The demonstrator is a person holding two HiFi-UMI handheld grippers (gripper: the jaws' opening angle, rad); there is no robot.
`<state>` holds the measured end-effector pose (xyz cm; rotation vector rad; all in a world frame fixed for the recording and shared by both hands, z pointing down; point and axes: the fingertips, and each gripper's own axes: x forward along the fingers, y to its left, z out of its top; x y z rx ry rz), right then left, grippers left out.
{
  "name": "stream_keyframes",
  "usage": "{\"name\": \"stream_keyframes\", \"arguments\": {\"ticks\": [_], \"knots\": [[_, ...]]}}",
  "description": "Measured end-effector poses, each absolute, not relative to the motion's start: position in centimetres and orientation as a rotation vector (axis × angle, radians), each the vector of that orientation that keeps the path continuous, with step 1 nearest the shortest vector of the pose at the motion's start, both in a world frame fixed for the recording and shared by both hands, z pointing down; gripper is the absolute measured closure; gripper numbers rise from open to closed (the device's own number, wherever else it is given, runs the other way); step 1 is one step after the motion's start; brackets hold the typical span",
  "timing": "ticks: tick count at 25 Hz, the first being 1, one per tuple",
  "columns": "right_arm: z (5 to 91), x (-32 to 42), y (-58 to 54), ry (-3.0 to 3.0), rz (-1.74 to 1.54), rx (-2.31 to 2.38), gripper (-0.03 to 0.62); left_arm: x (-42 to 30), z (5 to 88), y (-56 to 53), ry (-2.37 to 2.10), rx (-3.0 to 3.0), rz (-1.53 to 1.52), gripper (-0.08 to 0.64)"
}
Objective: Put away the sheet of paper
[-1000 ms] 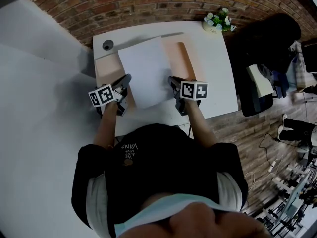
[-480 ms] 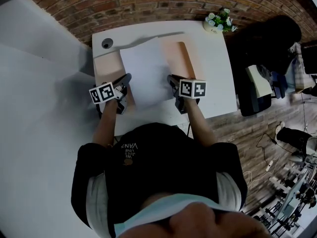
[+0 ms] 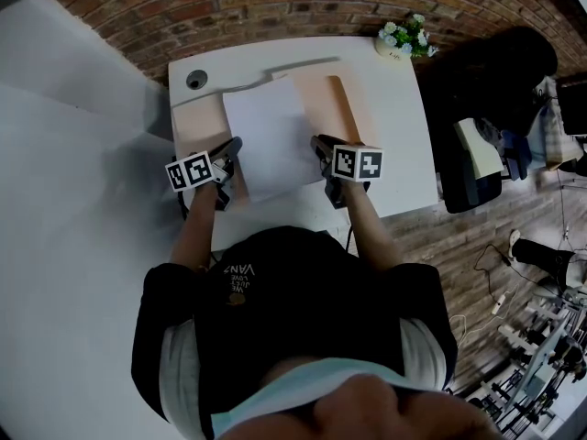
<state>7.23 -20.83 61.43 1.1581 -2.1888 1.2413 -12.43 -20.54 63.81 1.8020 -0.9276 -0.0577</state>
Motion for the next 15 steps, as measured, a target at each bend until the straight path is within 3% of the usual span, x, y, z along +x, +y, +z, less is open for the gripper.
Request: {"name": "stream_keyframes", "arguments": {"ticks": [15], "knots": [[60.3,8.9,-21.0,-2.218,1.231,1.225,0.515,-12.7,65.4,-20.9,-0.964,1.751,-0.042,0.56]]}}
